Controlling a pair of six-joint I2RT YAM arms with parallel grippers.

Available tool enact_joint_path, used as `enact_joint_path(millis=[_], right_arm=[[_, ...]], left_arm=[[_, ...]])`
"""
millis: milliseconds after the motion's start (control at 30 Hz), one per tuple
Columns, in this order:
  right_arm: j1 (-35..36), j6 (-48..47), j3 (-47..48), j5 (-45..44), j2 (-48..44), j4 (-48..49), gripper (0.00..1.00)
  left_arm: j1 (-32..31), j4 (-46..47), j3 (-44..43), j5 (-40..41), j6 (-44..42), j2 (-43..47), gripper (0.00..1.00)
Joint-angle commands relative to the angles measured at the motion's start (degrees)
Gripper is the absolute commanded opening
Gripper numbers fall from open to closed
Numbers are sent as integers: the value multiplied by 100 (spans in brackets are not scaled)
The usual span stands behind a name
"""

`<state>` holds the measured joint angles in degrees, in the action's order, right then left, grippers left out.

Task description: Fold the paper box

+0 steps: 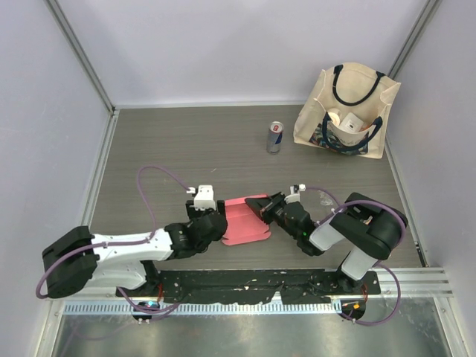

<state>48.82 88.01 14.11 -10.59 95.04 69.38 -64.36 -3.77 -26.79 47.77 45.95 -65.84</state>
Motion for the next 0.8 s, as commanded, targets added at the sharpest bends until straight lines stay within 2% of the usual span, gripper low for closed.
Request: enact_joint_path(millis=[0,133,233,333,467,567,600,633,667,700,767], right_arm=[[31,-223,153,-171,-241,-601,2],[31,-170,215,-137,-206,-628,2],[49,-152,241,-119,-206,-654,2],[58,-161,242,-110,-267,-724,2],[66,-248,206,-101,-416,-891,3],[32,-642,215,13,-644,-1110,14],[-12,-888,259,239,-776,-1599,27],[-56,-1169,329,389,-907,-1978,34],[-126,-1468,460,487,-1292,-2382,36],[-118,-2236,487,505,-1539,-3125,48],[-127,-3109,723,479,-2110,-4103,56]], left_arm=[[20,825,-431,312,-499,-681,69],[11,703,-889,478,-492,-1333,73],[20,527,-1144,768,-351,-1711,64],[20,79,-1416,1058,-123,-2019,49],[20,-177,-1505,1164,168,-2222,38],[20,-159,-1444,1182,230,-2249,29],[20,-168,-1417,1191,238,-2240,27],[20,-177,-1391,1200,239,-2222,23],[11,-203,-1365,1217,256,-2179,22],[20,-212,-1286,1217,300,-2135,20],[20,-124,-1207,1165,265,-2029,20]])
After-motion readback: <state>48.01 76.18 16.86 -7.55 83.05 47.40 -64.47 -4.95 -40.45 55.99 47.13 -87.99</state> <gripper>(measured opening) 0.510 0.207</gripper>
